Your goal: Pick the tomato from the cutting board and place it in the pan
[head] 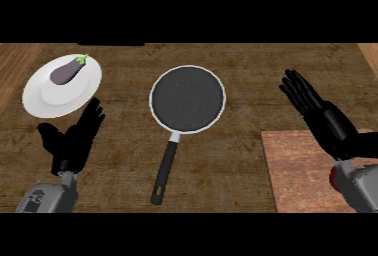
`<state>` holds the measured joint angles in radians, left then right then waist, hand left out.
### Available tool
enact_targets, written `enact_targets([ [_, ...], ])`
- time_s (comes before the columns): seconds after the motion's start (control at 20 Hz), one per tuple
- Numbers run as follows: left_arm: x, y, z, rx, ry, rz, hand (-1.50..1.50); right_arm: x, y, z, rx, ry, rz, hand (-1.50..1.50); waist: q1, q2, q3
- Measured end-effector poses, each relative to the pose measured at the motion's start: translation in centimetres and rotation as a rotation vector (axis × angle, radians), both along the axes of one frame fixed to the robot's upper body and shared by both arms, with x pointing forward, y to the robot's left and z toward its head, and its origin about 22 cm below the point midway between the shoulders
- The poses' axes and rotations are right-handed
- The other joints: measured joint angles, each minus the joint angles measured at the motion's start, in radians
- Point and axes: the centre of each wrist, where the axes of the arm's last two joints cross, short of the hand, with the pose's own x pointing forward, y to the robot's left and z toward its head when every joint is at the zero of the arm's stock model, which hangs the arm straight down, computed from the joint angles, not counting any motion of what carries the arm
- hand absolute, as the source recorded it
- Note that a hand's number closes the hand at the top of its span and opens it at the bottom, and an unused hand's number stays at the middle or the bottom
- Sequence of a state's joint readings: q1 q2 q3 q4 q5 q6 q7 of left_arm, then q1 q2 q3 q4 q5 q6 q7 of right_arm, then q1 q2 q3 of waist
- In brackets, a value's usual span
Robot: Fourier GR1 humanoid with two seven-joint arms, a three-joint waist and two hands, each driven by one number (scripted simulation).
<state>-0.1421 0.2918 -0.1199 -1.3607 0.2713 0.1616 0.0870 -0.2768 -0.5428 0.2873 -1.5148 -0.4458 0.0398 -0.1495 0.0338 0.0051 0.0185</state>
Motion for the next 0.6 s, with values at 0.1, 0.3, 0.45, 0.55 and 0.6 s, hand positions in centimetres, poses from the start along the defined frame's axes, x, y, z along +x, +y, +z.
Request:
enact_targets([
  [0.1, -0.2, 0.6, 0.3, 0.042, -0.004, 0.009, 0.0, -0.1, -1.2, -0.1, 0.022, 0.003, -0.088, -1.5, -0.015, -0.003, -0.007],
  [0.3, -1.2, 2.7, 0.5, 0.19, -0.019, 0.031, 0.0, -0.2, -6.6, -0.2, 0.102, 0.017, -0.477, -1.5, -0.049, -0.012, -0.012],
  [0.45, -2.0, 3.8, 0.2, 0.249, 0.0, 0.046, 0.0, -2.6, -12.1, -2.5, -0.033, 0.152, -0.812, -1.5, -0.094, -0.008, -0.019],
  [0.55, -2.6, 4.3, -0.1, 0.276, 0.013, 0.053, 0.0, -4.5, -14.3, -4.0, -0.004, 0.229, -1.032, -1.5, -0.115, -0.014, -0.019],
  [0.6, -3.0, 4.4, -0.3, 0.289, 0.019, 0.054, 0.0, -5.6, -15.0, -4.6, -0.003, 0.27, -1.115, -1.5, -0.117, -0.017, -0.02],
])
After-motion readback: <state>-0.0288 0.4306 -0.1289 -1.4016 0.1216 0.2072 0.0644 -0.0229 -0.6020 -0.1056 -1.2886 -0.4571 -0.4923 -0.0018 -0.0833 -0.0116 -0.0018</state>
